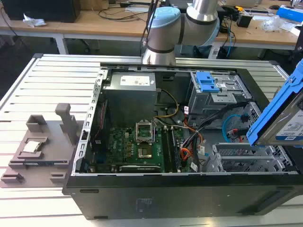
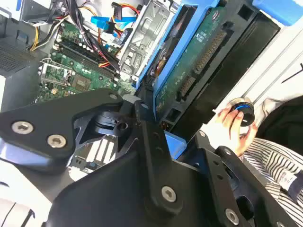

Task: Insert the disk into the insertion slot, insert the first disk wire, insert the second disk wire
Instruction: 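Insert the disk into the insertion slot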

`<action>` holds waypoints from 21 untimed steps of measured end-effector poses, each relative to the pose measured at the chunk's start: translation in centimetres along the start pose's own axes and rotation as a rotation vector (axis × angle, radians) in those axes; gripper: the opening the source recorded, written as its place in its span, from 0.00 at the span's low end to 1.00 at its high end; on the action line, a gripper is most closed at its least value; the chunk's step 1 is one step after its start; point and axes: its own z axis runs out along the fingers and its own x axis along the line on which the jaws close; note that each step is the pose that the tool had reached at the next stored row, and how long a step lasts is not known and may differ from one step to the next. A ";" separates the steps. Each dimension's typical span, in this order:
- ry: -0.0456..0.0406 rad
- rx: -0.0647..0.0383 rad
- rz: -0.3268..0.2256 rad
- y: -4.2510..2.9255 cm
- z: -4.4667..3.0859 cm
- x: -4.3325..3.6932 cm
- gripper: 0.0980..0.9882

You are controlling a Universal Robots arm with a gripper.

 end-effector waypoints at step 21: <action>0.0000 0.000 0.000 0.01 2.16 -0.01 0.30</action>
